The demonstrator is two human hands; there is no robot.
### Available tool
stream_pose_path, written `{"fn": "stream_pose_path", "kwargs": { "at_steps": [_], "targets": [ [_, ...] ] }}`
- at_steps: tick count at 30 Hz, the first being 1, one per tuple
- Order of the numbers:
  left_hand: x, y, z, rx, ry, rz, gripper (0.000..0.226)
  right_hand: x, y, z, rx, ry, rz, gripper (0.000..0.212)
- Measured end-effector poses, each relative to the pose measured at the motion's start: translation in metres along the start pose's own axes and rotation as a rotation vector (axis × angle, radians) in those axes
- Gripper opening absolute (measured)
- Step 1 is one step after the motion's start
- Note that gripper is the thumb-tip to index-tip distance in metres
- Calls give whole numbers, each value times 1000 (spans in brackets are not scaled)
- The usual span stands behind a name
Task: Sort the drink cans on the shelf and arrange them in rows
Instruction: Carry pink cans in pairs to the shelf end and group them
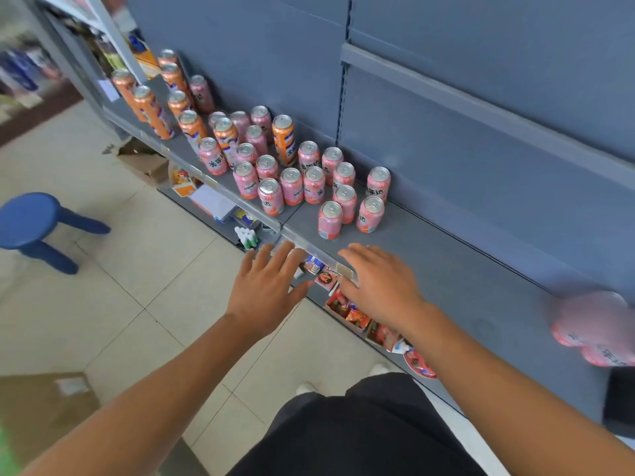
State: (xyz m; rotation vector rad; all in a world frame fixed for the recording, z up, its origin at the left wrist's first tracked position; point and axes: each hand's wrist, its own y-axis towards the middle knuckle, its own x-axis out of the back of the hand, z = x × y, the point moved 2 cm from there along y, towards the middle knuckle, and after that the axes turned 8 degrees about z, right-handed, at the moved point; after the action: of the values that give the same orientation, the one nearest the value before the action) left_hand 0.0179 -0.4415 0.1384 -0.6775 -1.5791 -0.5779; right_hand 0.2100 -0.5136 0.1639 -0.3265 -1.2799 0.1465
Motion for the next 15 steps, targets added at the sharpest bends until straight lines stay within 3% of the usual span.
{"fn": "stream_pose_path", "kwargs": {
  "at_steps": [15],
  "targets": [
    [-17,94,77,4,118,195,52,-4,131,-11,121,-9,100,31]
  ]
}}
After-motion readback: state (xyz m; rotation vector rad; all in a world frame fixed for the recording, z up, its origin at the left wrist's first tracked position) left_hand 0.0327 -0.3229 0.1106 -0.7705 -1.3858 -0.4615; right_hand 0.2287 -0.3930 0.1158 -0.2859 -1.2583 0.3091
